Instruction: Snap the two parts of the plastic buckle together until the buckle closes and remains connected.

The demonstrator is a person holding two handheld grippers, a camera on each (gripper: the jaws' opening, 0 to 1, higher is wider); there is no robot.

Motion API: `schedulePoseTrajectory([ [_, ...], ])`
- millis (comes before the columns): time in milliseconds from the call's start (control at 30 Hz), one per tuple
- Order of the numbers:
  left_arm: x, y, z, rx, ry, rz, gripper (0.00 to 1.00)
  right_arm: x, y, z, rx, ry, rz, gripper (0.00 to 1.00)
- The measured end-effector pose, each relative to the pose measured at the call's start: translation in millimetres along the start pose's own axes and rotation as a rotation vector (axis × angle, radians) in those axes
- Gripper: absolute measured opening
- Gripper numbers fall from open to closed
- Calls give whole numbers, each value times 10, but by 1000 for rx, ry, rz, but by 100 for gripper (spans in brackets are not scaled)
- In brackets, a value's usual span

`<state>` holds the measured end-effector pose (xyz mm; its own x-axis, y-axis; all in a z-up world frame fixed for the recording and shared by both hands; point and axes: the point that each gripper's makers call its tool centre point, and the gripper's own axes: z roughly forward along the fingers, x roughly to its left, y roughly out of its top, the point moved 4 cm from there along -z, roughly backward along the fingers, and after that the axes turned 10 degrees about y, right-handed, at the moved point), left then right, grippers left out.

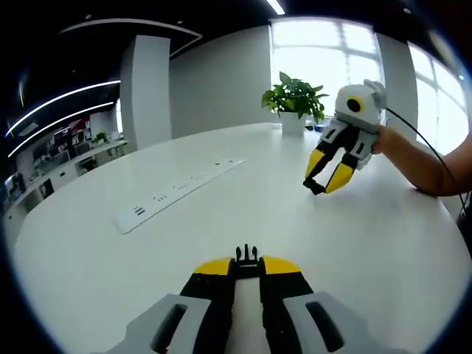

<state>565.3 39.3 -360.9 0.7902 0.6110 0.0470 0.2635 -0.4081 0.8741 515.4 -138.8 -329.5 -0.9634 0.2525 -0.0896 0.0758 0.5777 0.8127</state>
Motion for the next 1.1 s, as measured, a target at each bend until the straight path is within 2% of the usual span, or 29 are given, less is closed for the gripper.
schedulePoseTrajectory([
  [133,0,0,0,0,0,0,11,-37,-11,-19,-9,-2,15,16],
  [167,1,0,0,0,0,0,11,-38,-44,-12,6,2,10,16],
  [267,-4,-1,-2,0,-2,0,11,-30,-109,-1,25,22,-2,16],
  [467,-5,-3,-4,-1,-3,-2,11,29,-182,1,21,88,-5,16],
  [633,-4,-6,-4,-1,-5,-4,11,21,-207,-36,15,93,0,16],
  [767,-3,-9,-5,-1,-5,-5,11,99,-248,-21,37,144,-18,16],
  [833,-3,-10,-5,-2,-6,-7,11,143,-247,-8,25,171,-11,16],
  [1100,-8,-12,-9,-1,-8,-8,11,129,-256,-27,25,163,6,16],
])
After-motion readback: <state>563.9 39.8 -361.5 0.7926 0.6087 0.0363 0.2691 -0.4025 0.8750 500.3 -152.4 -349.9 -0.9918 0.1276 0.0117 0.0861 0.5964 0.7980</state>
